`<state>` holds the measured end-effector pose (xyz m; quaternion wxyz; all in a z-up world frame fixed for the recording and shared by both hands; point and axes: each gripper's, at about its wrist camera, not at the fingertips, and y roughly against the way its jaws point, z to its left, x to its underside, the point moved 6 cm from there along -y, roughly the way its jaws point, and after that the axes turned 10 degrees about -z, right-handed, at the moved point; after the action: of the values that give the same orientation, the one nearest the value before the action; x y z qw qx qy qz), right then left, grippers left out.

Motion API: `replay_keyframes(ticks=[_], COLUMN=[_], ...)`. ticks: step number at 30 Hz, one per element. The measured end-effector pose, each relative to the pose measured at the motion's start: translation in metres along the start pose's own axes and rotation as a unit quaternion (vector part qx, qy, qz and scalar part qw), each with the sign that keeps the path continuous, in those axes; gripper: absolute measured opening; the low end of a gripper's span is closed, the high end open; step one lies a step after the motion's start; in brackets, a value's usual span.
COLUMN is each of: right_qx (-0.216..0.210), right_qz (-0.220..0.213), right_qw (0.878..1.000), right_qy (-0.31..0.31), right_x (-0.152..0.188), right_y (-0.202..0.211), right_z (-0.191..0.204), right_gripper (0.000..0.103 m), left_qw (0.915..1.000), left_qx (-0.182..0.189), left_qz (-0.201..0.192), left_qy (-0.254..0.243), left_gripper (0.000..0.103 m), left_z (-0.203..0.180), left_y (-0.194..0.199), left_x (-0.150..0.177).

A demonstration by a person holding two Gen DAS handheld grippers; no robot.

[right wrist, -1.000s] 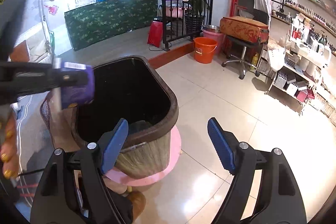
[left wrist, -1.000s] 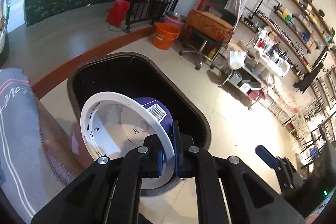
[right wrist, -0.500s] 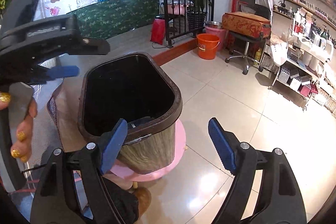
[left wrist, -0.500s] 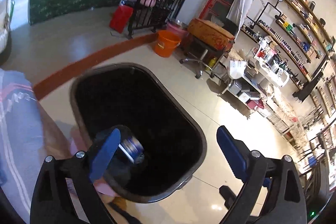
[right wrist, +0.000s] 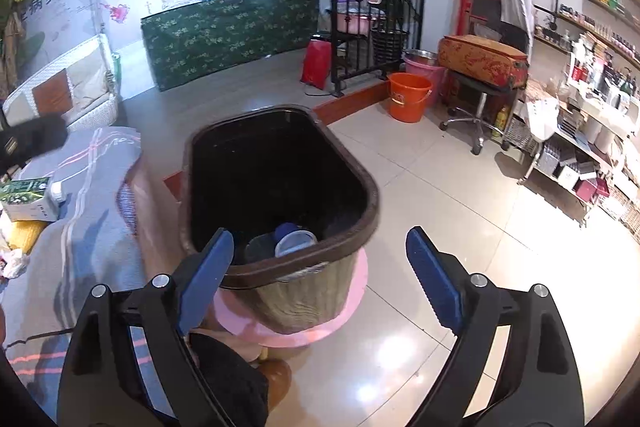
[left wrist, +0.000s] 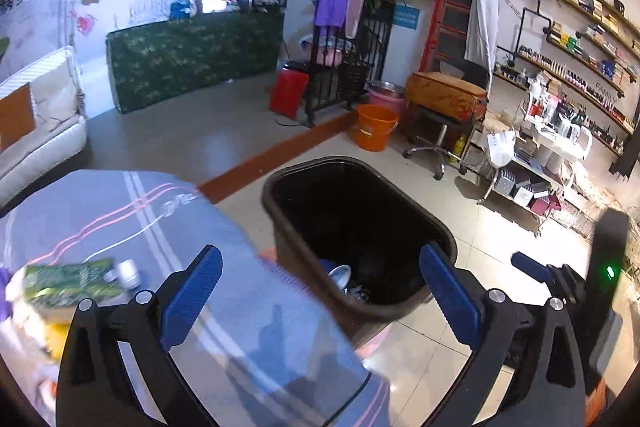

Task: Collect trash
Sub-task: 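Return both tools to the bed and grasp the orange peel with the left tool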

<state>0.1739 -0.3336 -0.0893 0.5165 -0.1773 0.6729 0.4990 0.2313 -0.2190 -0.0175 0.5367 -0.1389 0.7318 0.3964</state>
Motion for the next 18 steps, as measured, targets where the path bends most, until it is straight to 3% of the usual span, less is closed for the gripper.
replay_keyframes(ticks=[5, 9, 18], right_qx=[-0.032, -0.082, -0.176], right_qz=[-0.001, 0.008, 0.022], right_qw=[0.999, 0.996, 0.981], right_qy=[0.018, 0.025, 0.075], right_x=[-0.002, -0.003, 0.011], right_y=[0.006, 0.011, 0.032], right_z=[0.03, 0.063, 0.15], right_gripper=[0.09, 0.09, 0.09], left_qw=[0.9994, 0.9978, 0.9865], left_qx=[-0.029, -0.064, -0.149], left_qz=[-0.009, -0.011, 0.01], left_qy=[0.019, 0.015, 0.067], left_gripper=[0.098, 0.098, 0.098], left_z=[0.031, 0.056, 0.129], left_y=[0.035, 0.062, 0.127], left_x=[0.012, 0.025, 0.078])
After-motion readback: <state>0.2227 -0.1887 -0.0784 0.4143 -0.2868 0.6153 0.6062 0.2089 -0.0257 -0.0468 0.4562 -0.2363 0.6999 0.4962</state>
